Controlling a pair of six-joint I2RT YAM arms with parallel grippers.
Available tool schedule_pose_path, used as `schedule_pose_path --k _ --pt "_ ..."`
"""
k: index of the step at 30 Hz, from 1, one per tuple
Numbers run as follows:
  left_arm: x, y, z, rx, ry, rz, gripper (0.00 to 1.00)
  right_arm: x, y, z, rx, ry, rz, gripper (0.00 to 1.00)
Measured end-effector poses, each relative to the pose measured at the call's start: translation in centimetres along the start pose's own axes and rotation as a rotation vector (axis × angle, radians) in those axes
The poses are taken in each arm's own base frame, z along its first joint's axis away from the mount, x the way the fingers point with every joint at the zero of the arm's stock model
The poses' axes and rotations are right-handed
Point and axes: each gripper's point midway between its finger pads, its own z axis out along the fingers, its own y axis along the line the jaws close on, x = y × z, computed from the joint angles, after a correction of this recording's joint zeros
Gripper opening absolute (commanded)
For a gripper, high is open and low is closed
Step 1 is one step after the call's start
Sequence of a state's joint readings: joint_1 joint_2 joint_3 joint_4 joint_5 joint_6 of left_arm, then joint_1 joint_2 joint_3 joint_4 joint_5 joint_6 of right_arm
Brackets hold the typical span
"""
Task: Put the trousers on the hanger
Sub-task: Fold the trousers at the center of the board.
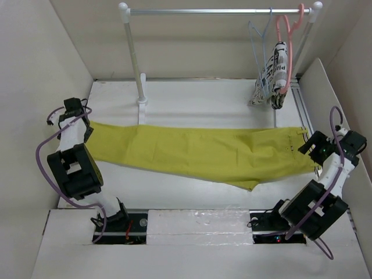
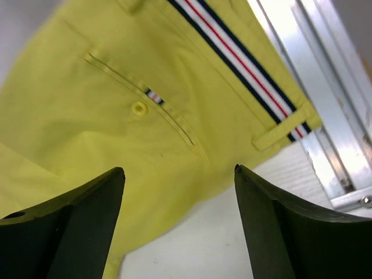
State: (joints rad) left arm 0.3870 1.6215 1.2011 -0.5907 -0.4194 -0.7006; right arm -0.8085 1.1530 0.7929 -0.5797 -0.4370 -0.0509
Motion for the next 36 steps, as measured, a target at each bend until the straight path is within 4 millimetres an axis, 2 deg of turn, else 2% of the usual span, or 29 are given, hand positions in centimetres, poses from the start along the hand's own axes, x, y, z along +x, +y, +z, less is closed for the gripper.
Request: schedule_pose_path --k 1,2,4,5,6,8,11,12,14,18,21,25,29,30,31,32,33,34,36 --pt "-0.5 -0.6 -0.5 0.018 -0.005 -0.014 0.5 -1.0 0.4 -0.2 -0.003 -0.018 -0.015 0.82" --pt "-1.0 -1.4 -1.1 0.039 -0.015 -0.022 0.49 -2.1 1.0 -0.4 -0.013 -0.04 -0.032 0.74" --pt "-1.9 -3.7 -2.9 0.102 -0.047 -0.019 0.47 -4.2 2.7 -0.4 -0.038 -0.088 -0.076 0.58" --pt "-2.1 -4.9 -3.8 0.138 -0.063 -0.01 0.44 -5.0 3.7 -0.1 -0.056 -0.102 -0.1 0.43" --pt "-2.0 -6.3 -5.0 0.182 -0.082 0.004 0.42 -5.5 4.9 0.3 -0.077 -0.11 -0.127 0.36" --pt "-0.7 -8.9 -7.4 0.276 -0.096 0.045 0.4 -5.7 7.6 1.8 -0.134 -0.097 -0.166 0.19" --pt "2.7 -12.0 -10.2 0.421 -0.08 0.114 0.37 -4.3 10.0 4.5 -0.204 -0.029 -0.181 0.07" --pt "4.1 -12.6 -10.6 0.462 -0.06 0.133 0.37 -3.7 10.4 5.5 -0.22 -0.003 -0.177 0.04" --pt "6.0 -12.8 -10.2 0.49 -0.017 0.157 0.37 -2.6 10.7 7.4 -0.236 0.049 -0.164 0.0" --pt "7.6 -13.2 -6.8 0.447 0.042 0.17 0.36 -0.8 9.3 10.9 -0.225 0.133 -0.109 0.0" --pt "8.1 -12.7 -2.8 0.372 0.087 0.16 0.36 -0.6 6.3 13.1 -0.177 0.167 -0.012 0.0" --pt "7.8 -10.7 1.5 0.269 0.121 0.132 0.35 -2.6 4.7 14.5 -0.175 0.165 0.048 0.0" --pt "6.7 -8.8 3.6 0.197 0.124 0.087 0.35 -3.9 3.6 14.7 -0.142 0.136 0.042 0.01" --pt "6.5 -8.5 3.7 0.187 0.125 0.08 0.34 -4.0 3.5 14.7 -0.141 0.133 0.042 0.08" --pt "6.3 -8.4 3.7 0.182 0.126 0.073 0.34 -4.1 3.6 14.5 -0.141 0.131 0.041 0.27" --pt "6.1 -8.4 3.6 0.178 0.128 0.065 0.33 -4.3 3.8 14.2 -0.145 0.125 0.039 0.36" --pt "6.0 -8.5 3.4 0.179 0.13 0.059 0.33 -4.7 4.0 13.8 -0.15 0.112 0.028 0.42" --pt "5.8 -8.8 3.1 0.189 0.128 0.053 0.33 -5.2 4.4 13.3 -0.158 0.096 0.017 0.53" --pt "5.8 -9.8 2.1 0.223 0.12 0.056 0.3 -6.4 5.2 11.8 -0.171 0.055 -0.02 0.63"
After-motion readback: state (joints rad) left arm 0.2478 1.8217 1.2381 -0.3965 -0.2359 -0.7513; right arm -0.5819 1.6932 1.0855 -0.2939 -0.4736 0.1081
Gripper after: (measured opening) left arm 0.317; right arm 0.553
